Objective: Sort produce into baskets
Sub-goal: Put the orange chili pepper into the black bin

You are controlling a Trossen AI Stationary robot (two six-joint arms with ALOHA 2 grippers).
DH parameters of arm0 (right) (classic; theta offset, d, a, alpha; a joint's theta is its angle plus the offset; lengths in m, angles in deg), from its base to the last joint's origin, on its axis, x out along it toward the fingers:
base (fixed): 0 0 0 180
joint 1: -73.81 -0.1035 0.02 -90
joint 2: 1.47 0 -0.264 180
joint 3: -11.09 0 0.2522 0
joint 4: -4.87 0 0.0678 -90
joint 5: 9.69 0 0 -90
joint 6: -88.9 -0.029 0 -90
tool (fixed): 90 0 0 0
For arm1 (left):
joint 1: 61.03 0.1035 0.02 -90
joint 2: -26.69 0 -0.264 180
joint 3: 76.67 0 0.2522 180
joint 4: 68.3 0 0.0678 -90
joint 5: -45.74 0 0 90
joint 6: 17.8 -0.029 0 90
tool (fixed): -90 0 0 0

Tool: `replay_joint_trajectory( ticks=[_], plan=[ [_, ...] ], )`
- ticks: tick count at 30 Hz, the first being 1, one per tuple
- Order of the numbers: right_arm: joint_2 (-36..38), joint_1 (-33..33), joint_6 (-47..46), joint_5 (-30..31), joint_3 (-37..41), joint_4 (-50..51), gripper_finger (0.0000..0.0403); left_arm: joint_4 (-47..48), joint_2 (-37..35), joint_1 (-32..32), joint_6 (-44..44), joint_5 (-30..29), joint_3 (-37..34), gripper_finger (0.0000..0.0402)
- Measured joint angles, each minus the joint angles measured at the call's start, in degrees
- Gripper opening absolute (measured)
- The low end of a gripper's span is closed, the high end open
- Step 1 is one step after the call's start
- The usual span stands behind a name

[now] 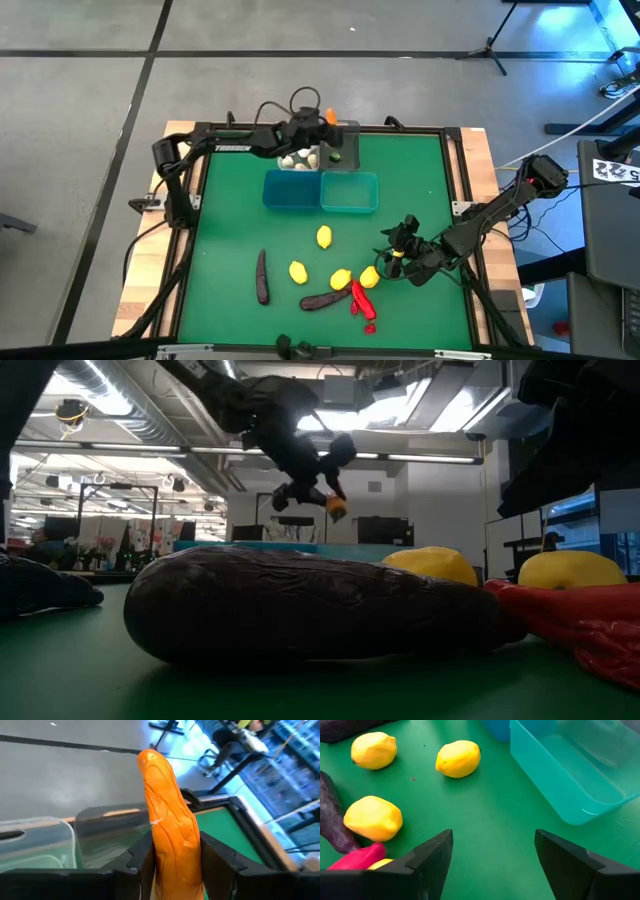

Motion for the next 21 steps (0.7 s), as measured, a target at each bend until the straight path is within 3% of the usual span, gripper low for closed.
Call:
replay_joint_trajectory(
  ticks=[10, 21],
  plan=[
    [0.0, 0.0, 0.0, 0.0, 0.0, 0.0, 0.028, 11.5, 6.8, 0.8, -1.1, -0.8, 8.3, 0.0123],
    [0.0, 0.0, 0.0, 0.0, 0.0, -0.1, 0.028, 14.3, 7.8, 1.1, -0.7, -1.0, 8.9, 0.012]
  ],
)
